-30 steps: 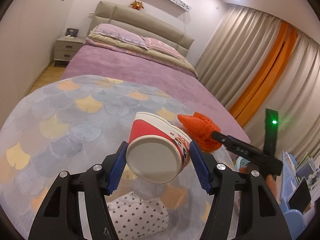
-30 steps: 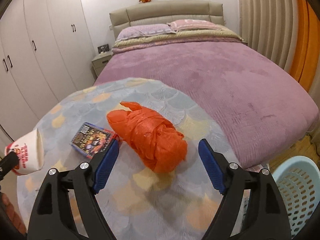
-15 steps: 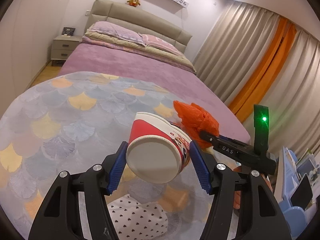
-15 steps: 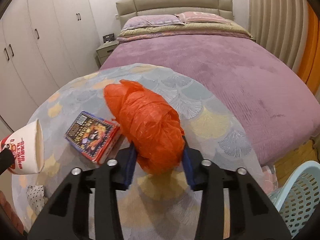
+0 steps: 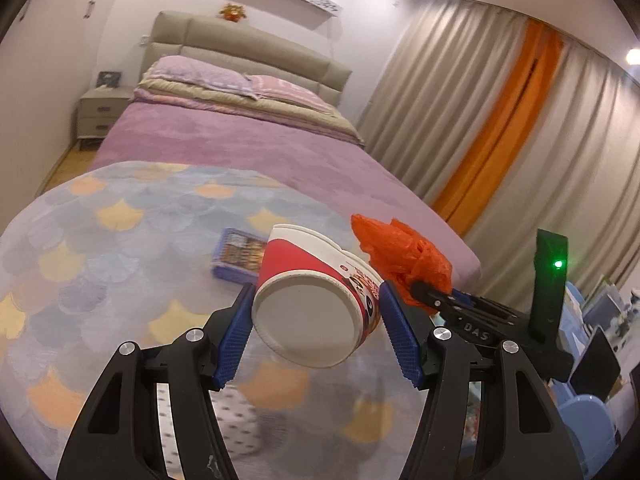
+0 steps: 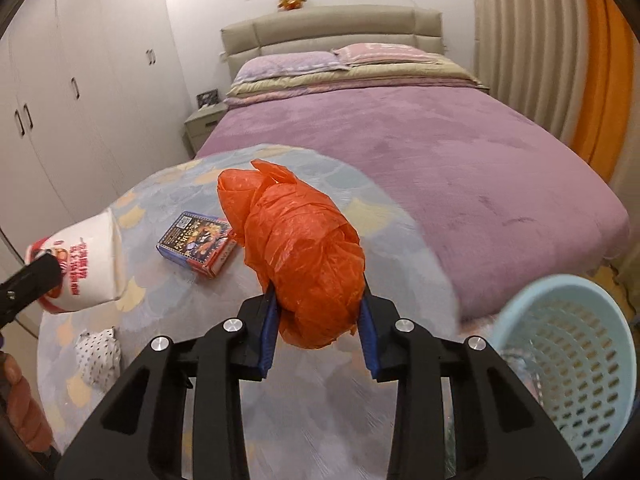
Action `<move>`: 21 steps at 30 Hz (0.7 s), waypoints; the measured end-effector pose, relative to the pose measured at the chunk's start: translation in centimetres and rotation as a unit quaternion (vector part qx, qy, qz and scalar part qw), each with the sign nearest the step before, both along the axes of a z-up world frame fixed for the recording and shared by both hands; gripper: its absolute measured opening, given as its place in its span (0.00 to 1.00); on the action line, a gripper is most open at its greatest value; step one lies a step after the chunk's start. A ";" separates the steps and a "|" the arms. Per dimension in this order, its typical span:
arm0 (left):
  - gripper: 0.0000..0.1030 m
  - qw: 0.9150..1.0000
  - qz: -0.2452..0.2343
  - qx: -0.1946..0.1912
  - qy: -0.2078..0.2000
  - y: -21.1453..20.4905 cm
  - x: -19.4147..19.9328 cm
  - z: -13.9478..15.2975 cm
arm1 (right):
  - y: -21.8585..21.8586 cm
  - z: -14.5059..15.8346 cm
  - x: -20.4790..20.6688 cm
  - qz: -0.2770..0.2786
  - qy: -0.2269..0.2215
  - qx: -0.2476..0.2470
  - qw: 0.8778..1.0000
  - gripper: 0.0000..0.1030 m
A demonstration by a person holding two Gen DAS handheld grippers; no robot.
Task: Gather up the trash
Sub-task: 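Carry the cup and orange bag over the blue basket and open both tools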
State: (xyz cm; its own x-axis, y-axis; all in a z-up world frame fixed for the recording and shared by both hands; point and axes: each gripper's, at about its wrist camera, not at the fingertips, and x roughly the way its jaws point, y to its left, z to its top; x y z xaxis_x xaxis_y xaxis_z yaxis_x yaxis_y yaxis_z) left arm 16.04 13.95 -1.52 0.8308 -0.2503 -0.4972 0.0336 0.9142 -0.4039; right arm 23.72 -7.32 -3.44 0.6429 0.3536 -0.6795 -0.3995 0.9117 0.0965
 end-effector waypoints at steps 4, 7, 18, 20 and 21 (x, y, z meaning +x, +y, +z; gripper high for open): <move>0.59 1.000 -0.029 0.006 -0.007 -2.9 0.1 0.7 | -3.0 1.1 -1.4 -0.030 -0.006 0.011 0.999 0.31; 0.59 0.999 -0.049 0.011 -0.012 -5.1 0.3 1.0 | -5.7 1.8 -2.3 -0.056 -0.001 0.019 0.998 0.31; 0.59 0.989 -0.146 0.032 -0.010 -15.5 2.8 1.5 | -16.3 1.9 -5.0 -0.168 0.028 0.024 0.985 0.31; 0.59 0.986 -0.164 0.032 -0.009 -17.2 3.2 1.5 | -18.3 1.8 -5.3 -0.184 0.028 0.031 0.982 0.31; 0.59 0.984 -0.174 0.033 -0.009 -18.1 3.5 1.6 | -18.7 1.7 -5.4 -0.188 0.029 0.033 0.981 0.31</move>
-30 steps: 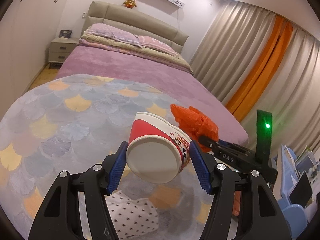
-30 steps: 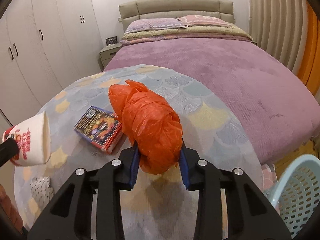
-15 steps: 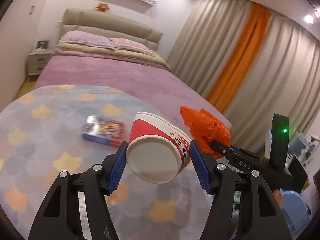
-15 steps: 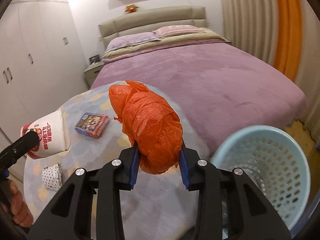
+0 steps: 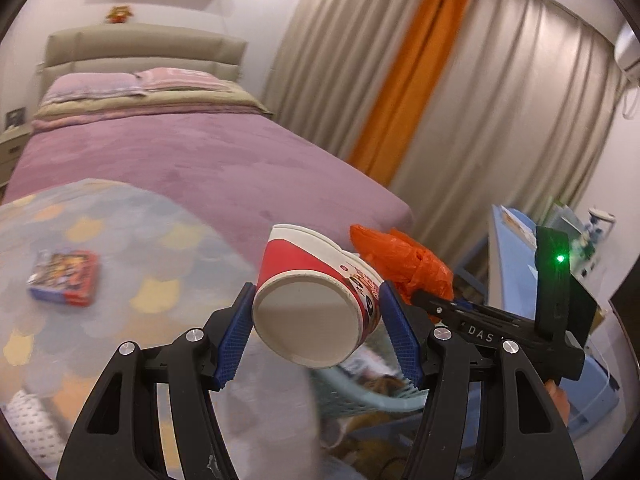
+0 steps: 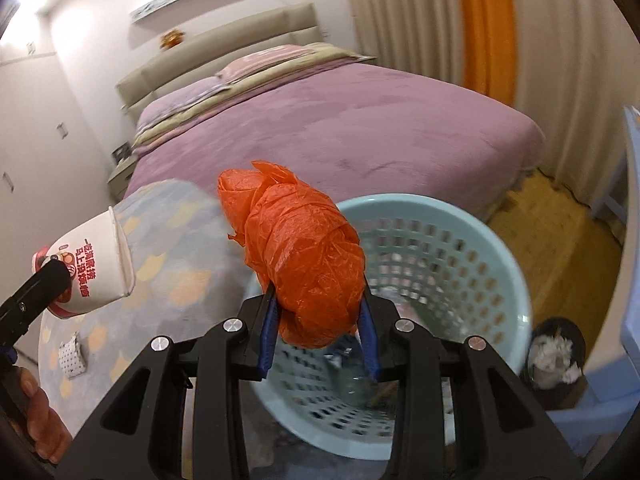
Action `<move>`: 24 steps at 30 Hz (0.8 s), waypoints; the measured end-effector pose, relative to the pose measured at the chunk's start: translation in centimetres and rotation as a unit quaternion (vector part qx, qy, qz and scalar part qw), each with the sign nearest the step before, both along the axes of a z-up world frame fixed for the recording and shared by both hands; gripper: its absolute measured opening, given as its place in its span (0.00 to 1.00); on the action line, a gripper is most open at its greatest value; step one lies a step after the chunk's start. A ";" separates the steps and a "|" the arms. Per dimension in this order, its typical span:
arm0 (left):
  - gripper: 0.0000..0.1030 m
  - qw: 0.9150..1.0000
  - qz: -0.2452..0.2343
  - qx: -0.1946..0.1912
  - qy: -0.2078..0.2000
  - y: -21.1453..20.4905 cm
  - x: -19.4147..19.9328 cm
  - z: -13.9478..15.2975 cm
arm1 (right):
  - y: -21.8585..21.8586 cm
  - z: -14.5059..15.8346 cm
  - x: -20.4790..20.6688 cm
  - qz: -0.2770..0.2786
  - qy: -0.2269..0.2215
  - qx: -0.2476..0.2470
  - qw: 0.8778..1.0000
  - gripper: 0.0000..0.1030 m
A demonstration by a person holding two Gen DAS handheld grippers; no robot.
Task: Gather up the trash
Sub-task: 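Carry the cup and orange bag over the blue basket and open both tools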
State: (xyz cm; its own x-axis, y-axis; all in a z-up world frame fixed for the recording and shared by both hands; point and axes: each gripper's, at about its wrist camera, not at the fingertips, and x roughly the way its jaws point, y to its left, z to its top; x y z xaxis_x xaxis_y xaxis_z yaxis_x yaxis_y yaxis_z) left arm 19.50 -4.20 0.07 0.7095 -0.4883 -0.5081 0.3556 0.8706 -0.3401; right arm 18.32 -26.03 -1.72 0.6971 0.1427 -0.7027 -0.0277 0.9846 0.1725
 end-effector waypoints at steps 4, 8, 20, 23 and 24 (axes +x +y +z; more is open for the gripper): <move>0.59 1.000 -0.025 0.008 0.001 -3.0 0.7 -0.1 | -2.6 -0.3 -0.2 -0.030 0.006 0.005 1.000 0.31; 0.59 0.998 -0.055 0.025 0.003 -5.3 1.7 -0.4 | -4.3 -1.0 -0.1 -0.053 0.018 -0.003 0.998 0.31; 0.59 0.997 -0.068 0.035 0.018 -8.8 3.0 -1.6 | -8.2 -2.8 -0.6 -0.079 0.039 0.017 0.996 0.49; 0.59 0.997 -0.070 0.035 0.020 -9.5 3.2 -1.8 | -8.8 -2.7 -1.0 -0.084 0.034 0.017 0.996 0.50; 0.59 0.997 -0.071 0.036 0.021 -9.8 3.3 -1.9 | -9.1 -2.7 -1.1 -0.085 0.033 0.019 0.996 0.50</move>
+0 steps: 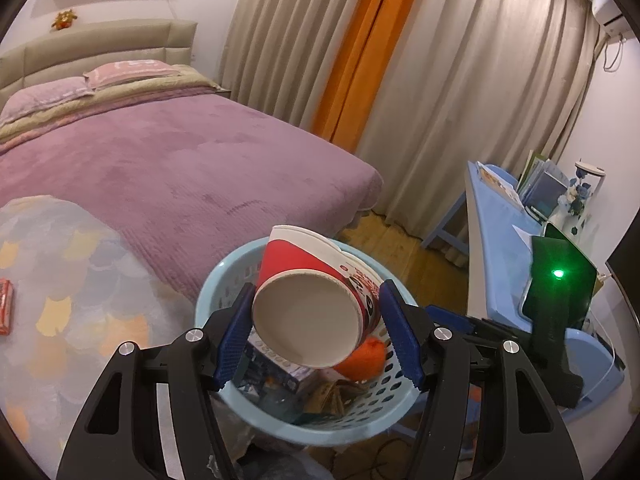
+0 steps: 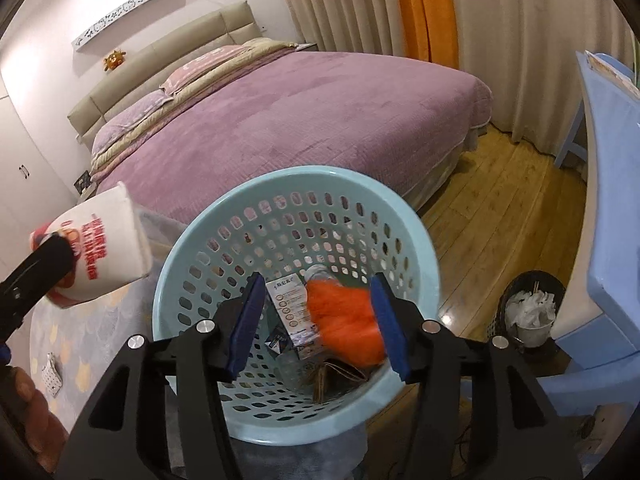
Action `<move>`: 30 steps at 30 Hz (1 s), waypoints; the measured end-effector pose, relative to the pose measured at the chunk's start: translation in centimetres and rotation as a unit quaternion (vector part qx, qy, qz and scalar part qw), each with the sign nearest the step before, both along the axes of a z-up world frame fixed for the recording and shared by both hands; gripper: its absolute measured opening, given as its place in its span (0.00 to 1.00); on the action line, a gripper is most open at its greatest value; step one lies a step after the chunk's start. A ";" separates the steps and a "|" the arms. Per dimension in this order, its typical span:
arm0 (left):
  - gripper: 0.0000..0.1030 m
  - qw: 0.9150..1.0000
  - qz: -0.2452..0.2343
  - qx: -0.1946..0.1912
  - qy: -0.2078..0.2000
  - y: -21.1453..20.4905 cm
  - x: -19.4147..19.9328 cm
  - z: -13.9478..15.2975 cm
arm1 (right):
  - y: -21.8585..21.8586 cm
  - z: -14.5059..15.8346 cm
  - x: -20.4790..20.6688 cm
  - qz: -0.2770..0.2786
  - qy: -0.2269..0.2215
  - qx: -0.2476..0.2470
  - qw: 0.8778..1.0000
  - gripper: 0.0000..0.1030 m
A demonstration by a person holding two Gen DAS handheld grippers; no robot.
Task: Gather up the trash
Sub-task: 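Carry the cup and orange bag over the blue basket and open both tools, then move both tools back to the table toward the tissue pack and card box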
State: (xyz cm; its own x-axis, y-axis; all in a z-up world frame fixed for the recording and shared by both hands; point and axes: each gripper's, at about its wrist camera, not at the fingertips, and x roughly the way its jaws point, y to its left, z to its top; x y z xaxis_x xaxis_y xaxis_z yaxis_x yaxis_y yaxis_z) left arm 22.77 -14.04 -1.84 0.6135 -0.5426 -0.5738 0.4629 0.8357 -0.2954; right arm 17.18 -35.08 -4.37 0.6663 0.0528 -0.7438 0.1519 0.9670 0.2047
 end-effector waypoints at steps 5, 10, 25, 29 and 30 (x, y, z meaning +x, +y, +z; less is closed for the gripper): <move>0.74 1.000 0.008 0.010 0.014 -0.9 0.6 -1.5 | -0.8 0.5 -0.8 -0.005 -0.009 0.003 1.000 0.50; 0.75 0.999 0.022 0.011 0.033 -0.1 0.5 -3.1 | -0.8 0.7 -1.3 0.001 -0.015 0.004 1.000 0.50; 0.75 0.997 0.072 -0.007 -0.011 6.0 -3.9 -0.7 | 3.6 2.1 -1.9 0.051 -0.033 -0.007 0.998 0.50; 0.75 0.995 0.096 -0.013 -0.024 8.3 -5.5 0.0 | 5.5 2.4 -2.1 0.070 -0.042 -0.012 0.997 0.50; 0.75 0.994 0.102 -0.013 -0.027 9.0 -5.9 0.1 | 5.9 2.5 -2.1 0.075 -0.044 -0.013 0.996 0.50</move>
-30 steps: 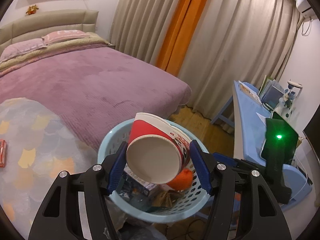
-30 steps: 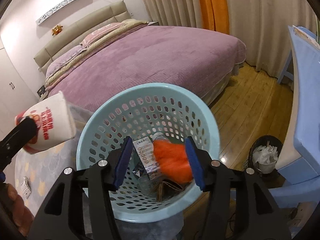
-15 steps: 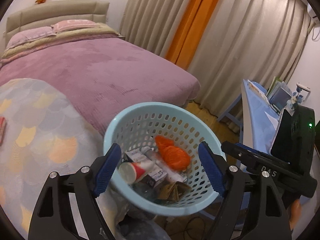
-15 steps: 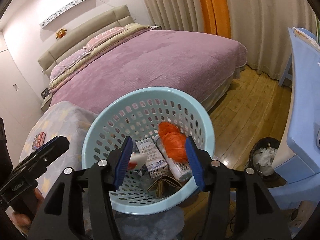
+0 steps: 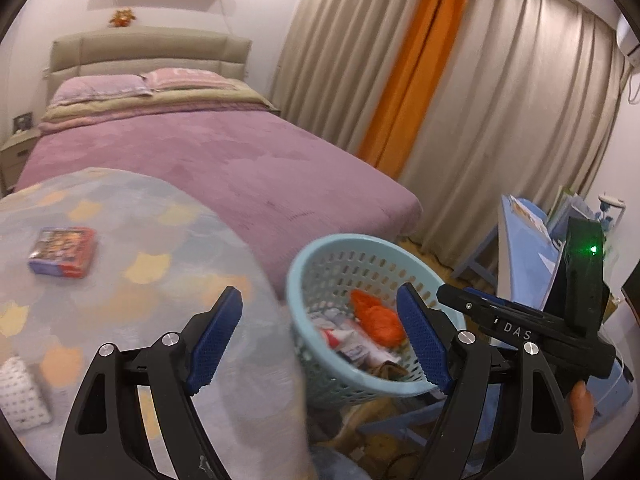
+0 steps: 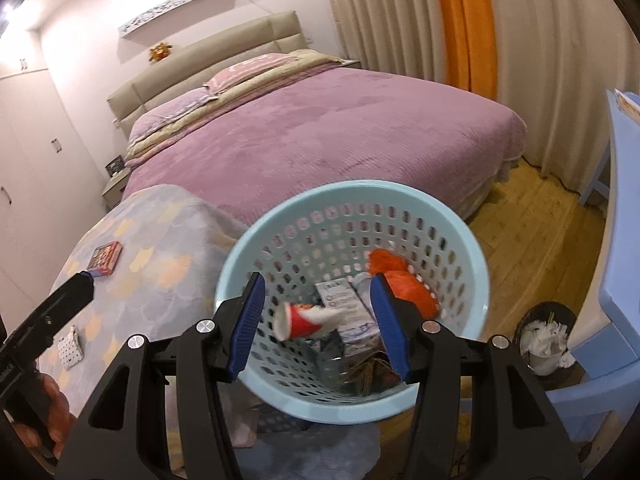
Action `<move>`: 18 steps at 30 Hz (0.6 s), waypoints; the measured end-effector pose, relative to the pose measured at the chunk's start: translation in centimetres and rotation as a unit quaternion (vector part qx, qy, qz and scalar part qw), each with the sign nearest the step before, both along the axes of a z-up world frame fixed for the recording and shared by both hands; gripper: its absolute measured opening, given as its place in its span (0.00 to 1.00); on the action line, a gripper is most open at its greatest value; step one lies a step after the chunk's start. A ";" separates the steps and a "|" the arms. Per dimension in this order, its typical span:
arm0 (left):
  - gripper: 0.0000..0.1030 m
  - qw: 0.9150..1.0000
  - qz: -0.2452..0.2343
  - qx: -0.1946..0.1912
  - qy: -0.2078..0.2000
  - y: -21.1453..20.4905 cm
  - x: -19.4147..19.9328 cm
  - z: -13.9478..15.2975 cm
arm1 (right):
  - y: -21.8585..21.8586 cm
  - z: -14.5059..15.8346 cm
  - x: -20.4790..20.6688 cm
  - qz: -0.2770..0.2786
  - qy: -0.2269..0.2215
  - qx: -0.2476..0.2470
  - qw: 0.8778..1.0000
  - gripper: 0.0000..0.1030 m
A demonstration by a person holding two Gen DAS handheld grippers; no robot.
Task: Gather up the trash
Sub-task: 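Move both tools back to the table toward the tissue pack and card box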
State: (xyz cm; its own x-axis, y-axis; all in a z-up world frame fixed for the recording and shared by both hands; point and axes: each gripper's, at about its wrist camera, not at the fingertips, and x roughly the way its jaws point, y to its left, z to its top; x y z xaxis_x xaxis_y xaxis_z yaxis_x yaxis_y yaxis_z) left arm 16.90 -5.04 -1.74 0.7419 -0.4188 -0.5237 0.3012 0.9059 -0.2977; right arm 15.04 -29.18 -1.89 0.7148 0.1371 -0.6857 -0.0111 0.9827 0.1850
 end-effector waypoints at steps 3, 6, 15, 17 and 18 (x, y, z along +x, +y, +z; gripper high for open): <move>0.75 1.000 0.025 0.002 -0.007 2.2 -1.1 0.5 | 2.0 0.2 -0.1 0.022 -0.009 -0.010 1.000 0.50; 0.75 0.998 0.058 -0.004 -0.003 5.0 -2.3 0.5 | 3.6 0.3 -0.1 0.040 -0.014 -0.014 0.999 0.51; 0.75 0.988 0.152 0.017 0.006 14.3 -5.6 -0.3 | 10.5 0.2 -0.1 0.115 -0.020 -0.032 0.993 0.56; 0.75 0.986 0.167 0.021 0.014 16.2 -6.1 -0.8 | 12.1 0.0 -0.1 0.132 -0.019 -0.037 0.990 0.56; 0.75 0.985 0.172 0.024 0.017 16.8 -6.2 -1.0 | 12.6 0.0 -0.2 0.137 -0.019 -0.039 0.990 0.56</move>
